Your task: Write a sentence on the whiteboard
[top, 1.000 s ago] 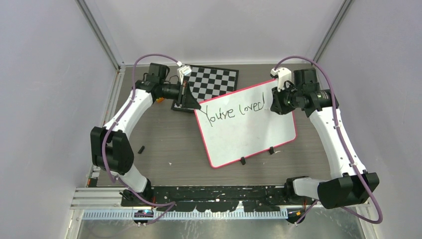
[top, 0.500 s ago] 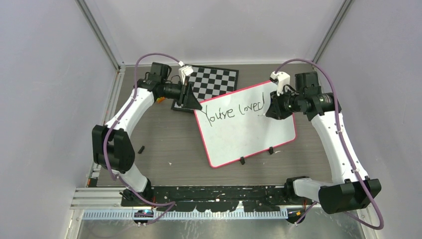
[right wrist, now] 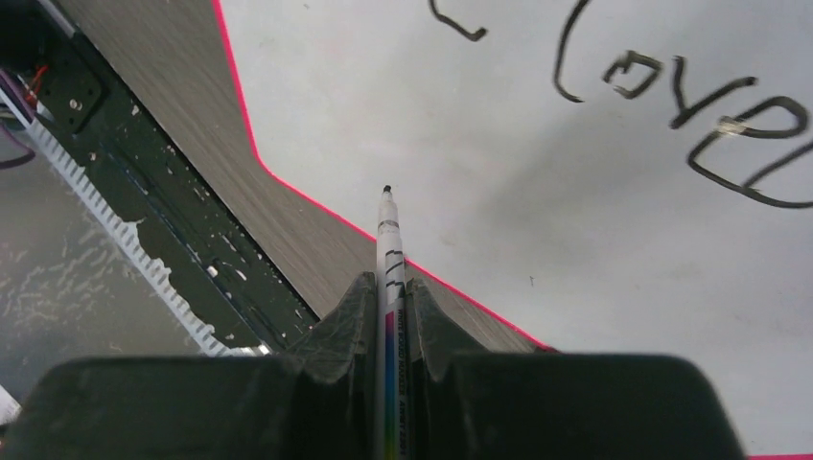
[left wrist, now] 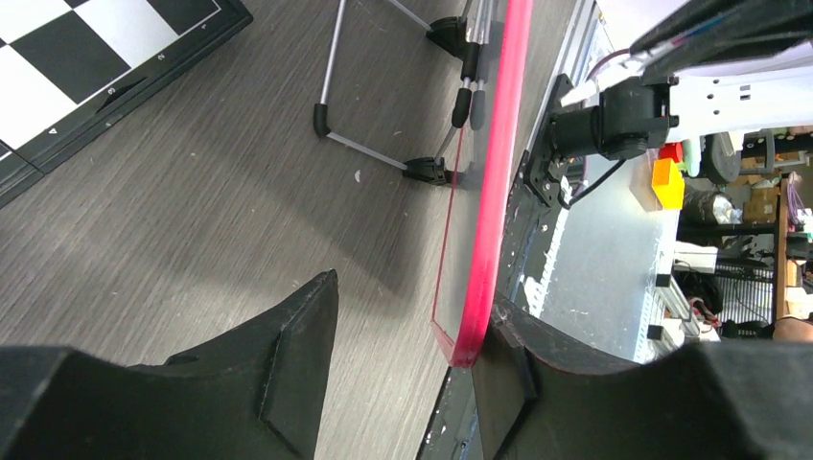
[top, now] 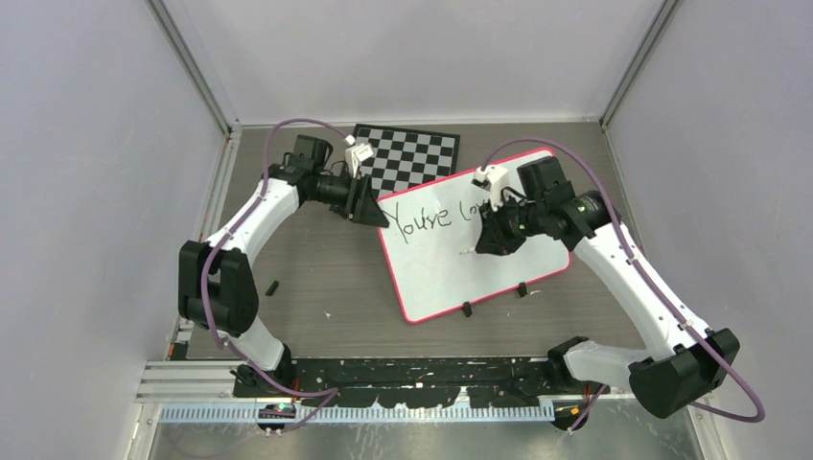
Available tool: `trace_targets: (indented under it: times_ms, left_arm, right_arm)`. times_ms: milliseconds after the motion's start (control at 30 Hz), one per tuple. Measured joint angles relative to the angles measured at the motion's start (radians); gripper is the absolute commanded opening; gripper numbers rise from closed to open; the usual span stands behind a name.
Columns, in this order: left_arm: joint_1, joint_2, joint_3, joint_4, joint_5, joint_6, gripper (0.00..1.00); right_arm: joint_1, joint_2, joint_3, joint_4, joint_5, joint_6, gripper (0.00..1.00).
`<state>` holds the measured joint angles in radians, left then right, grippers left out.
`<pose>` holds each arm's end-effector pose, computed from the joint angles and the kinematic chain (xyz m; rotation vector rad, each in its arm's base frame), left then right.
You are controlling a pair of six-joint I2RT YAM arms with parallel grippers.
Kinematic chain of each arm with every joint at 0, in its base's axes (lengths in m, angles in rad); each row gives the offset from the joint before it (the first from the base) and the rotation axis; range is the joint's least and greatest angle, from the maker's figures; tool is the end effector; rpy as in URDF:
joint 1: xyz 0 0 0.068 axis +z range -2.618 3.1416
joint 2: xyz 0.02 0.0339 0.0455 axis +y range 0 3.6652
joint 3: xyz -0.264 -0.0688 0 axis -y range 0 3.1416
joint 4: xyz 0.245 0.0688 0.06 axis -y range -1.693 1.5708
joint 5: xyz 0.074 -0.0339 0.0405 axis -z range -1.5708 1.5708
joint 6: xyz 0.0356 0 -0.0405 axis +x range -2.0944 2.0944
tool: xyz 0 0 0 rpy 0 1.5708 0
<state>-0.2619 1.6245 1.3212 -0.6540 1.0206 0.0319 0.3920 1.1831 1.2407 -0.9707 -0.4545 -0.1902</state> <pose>0.3198 -0.1171 0.2855 0.7449 2.2300 -1.3714 0.2030 0.1008 0.3480 -0.8913 2.2989 0.6500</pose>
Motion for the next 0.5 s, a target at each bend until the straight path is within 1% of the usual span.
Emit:
trace_targets:
  times_ms: [133, 233, 300, 333, 367, 500]
  left_arm:
    - [-0.002, 0.0, -0.015, 0.012, 0.001, -0.002, 0.51]
    - [-0.005, -0.006, -0.026, 0.024, 0.002, -0.007, 0.49]
    - [-0.006, -0.009, -0.033, 0.032, 0.002, -0.011, 0.48]
    - [-0.006, -0.009, -0.035, 0.035, 0.003, -0.014, 0.47]
    - [-0.006, -0.009, -0.035, 0.036, 0.003, -0.018, 0.47]
    - [-0.006, -0.009, -0.035, 0.042, 0.005, -0.025, 0.43]
  right_arm:
    - [0.07, 0.004, -0.009, 0.019, 0.021, 0.014, 0.0]
    - [0.077, 0.003, -0.012, 0.026, 0.058, 0.015, 0.0]
    - [0.058, -0.002, -0.017, 0.03, 0.084, 0.013, 0.0]
    - [0.035, -0.006, -0.019, 0.03, 0.088, 0.011, 0.0]
    - [-0.013, -0.01, -0.019, 0.03, 0.082, 0.008, 0.0]
    - [-0.269, -0.015, -0.007, 0.036, 0.103, -0.007, 0.0]
